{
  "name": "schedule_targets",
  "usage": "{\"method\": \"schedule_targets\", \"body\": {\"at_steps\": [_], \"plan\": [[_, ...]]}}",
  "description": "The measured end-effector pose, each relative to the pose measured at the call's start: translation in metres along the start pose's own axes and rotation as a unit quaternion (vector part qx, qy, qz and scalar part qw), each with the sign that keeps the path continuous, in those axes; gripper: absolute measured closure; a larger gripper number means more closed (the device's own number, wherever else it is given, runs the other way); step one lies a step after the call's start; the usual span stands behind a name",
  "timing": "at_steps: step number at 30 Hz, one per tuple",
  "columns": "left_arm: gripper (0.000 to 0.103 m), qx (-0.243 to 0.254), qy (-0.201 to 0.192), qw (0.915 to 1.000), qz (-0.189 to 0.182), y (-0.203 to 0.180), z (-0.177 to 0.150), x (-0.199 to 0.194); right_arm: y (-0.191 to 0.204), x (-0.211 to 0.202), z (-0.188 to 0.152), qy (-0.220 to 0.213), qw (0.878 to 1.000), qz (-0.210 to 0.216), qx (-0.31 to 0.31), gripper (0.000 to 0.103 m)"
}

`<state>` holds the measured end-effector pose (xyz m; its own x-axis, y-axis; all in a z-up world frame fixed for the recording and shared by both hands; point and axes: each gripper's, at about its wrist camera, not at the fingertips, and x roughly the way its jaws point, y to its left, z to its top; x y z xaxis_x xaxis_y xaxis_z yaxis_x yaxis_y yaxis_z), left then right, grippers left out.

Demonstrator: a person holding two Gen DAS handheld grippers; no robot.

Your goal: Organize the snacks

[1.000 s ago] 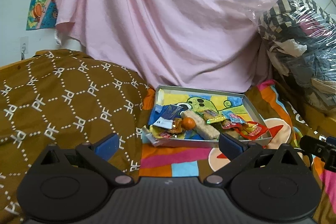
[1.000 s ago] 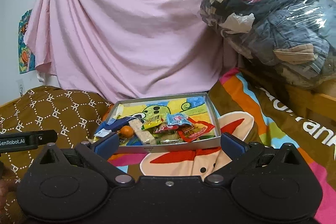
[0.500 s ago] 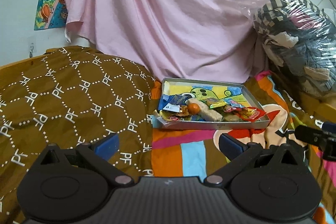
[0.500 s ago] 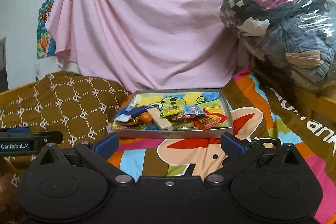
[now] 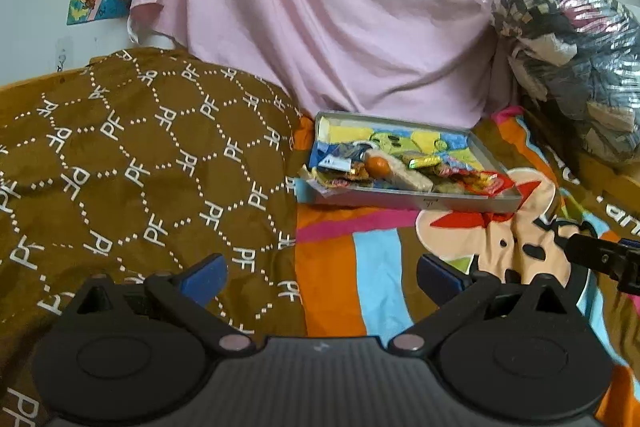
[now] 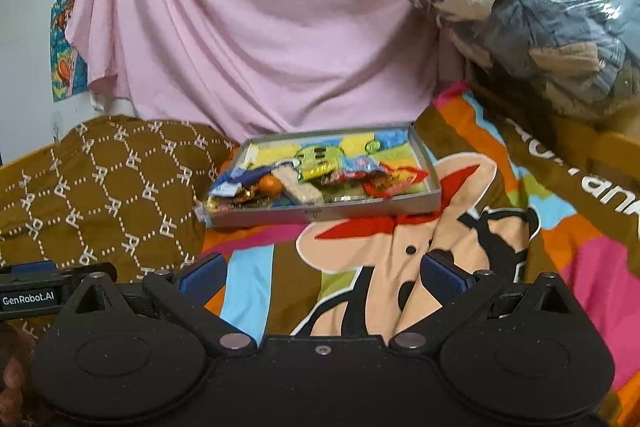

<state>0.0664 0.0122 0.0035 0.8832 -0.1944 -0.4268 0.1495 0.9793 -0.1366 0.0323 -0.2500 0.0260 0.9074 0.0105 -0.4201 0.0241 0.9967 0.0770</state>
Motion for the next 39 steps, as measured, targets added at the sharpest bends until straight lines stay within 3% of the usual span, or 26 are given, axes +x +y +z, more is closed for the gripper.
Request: {"method": "schedule_targets", "body": {"at_steps": [6,13,19,26,39], "plan": [[0.000,0.008,0.016,0.9998,0.002,-0.001,-0.007,0.008,0.002,0.008,-0.018,0.022,1.000,-0.002,-0.014,0.001],[0.000,0.023,0.008,0.9994,0.025,-0.006,-0.018,0.014,-0.003,0.009,-0.031,0.001,1.000,-0.022,-0.011,0.001],[0.000,0.039,0.011,0.9990,0.016,-0.011,-0.026,0.016,-0.001,0.015,-0.037,-0.011,0.999,-0.036,-0.016,0.001],[0.000,0.027,0.030,0.9991,0.010,-0.009,-0.032,0.024,0.003,0.020,-0.041,-0.027,0.999,-0.040,-0.025,0.001],[0.000,0.008,0.021,0.9994,0.027,-0.003,-0.029,0.025,-0.002,0.031,-0.047,0.000,0.997,-0.074,0.001,0.001]]}}
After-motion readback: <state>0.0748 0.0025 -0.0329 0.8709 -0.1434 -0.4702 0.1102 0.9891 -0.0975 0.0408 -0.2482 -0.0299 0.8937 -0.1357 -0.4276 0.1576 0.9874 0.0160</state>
